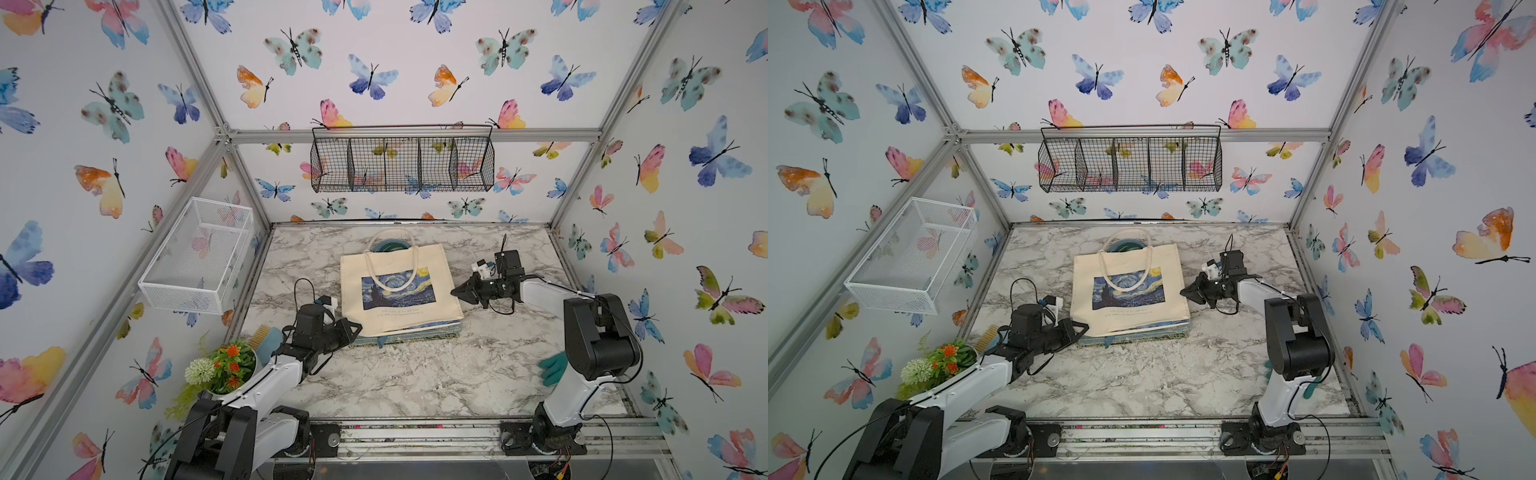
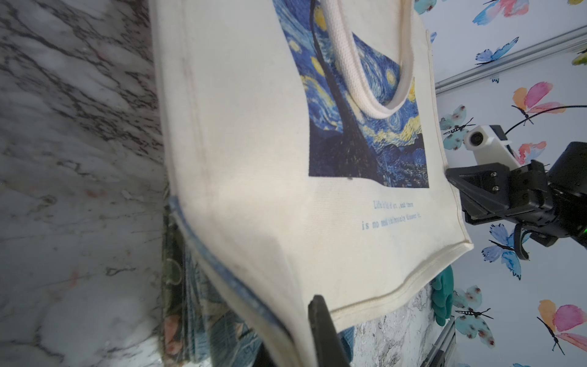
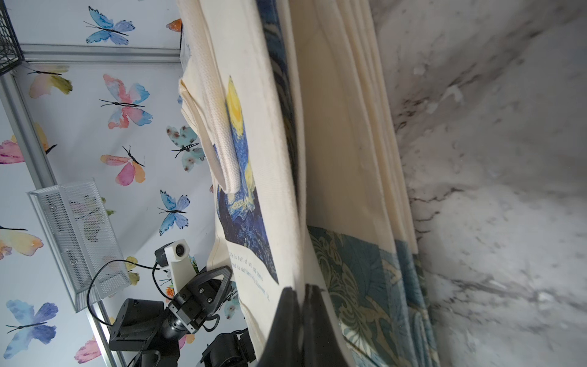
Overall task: Put away the canvas bag
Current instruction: Place the canvas bag at the center of the board, then press the canvas bag at the center of the board.
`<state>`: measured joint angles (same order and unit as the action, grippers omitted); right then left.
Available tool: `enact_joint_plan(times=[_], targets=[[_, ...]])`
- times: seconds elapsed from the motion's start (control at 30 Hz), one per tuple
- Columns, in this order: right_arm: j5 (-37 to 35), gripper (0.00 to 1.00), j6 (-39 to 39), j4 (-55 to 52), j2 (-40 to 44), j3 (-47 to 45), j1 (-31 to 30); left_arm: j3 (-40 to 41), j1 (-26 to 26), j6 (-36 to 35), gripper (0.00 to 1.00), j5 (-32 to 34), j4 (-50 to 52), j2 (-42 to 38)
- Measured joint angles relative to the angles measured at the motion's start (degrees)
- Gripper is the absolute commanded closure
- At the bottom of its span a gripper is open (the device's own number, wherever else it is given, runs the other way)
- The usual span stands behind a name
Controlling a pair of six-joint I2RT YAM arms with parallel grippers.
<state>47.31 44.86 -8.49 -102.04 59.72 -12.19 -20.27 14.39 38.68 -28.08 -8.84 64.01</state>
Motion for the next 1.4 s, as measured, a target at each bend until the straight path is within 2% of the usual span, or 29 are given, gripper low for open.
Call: enact_joint_plan(times=[0.07, 0.2, 0.4, 0.6, 1.0, 1.13, 1.27, 1.4], targets=[[0.0, 0.72, -0.2, -0.2, 0.0, 0.0, -0.1, -0.2, 0.5, -0.2, 0.57, -1.6, 0.7, 0.5], [-1.6, 0.67, -2.3, -4.1, 0.0, 2.4, -0.2, -1.3, 1.3, -0.3, 0.50, -1.4, 4.2, 0.1], [-8.2, 0.66, -6.5, -10.4, 0.9, 10.5, -0.3, -5.8, 1.5, -1.2, 0.50, 3.7, 11.0, -6.2], [-12.5, 0.67, -8.0, -12.5, 4.6, 13.9, -0.3, -12.0, 1.5, -2.7, 0.52, 6.7, 16.6, -9.9], [-9.4, 0.67, -3.9, -7.5, 5.4, 14.1, -1.0, -26.4, 3.0, -3.7, 0.53, 7.5, 19.9, -9.6], [-7.8, 0.69, -2.1, -3.9, 5.4, 13.5, -2.0, -28.3, 3.4, -4.2, 0.52, 8.8, 18.8, -9.9], [-4.9, 0.76, 2.4, 6.1, 5.1, 7.3, -5.8, -21.9, 3.6, -2.6, 0.73, 7.0, 7.9, -9.5], [-2.3, 0.86, 6.6, 13.3, 1.0, 3.2, -14.5, -16.6, 6.8, -1.8, 0.89, 2.2, -1.3, 0.0]])
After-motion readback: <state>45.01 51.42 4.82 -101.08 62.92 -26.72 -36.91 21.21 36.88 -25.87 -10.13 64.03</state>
